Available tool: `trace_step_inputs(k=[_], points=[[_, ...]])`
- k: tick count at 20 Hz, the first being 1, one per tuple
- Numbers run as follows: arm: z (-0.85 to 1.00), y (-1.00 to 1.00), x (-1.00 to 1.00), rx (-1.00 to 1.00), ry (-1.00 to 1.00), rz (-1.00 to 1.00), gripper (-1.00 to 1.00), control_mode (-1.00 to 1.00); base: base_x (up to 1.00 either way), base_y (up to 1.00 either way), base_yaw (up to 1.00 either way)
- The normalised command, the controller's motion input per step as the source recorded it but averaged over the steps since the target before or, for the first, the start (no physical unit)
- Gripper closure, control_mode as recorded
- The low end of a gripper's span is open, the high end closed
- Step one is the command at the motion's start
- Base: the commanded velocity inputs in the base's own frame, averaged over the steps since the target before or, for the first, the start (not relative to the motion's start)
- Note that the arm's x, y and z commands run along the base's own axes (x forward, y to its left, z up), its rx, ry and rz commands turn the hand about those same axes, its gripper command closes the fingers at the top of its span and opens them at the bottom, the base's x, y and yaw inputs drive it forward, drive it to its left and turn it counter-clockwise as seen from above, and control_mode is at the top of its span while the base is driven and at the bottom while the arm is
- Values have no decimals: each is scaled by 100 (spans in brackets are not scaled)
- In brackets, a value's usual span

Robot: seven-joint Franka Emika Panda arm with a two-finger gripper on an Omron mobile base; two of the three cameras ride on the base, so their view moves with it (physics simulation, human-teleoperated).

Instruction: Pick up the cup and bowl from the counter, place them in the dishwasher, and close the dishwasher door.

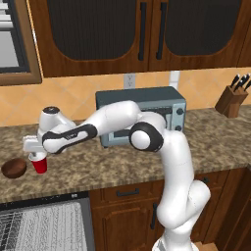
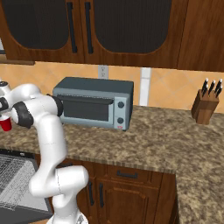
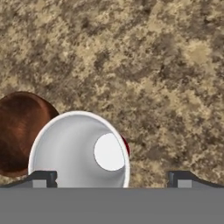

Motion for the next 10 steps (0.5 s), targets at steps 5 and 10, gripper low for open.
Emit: trace_step_inputs(k=[5,10], points=[[-5,-13,0,0,0,-1,-100,-100,0,0,0],[-45,-1,0,0,0,0,-100,-100,0,0,0]])
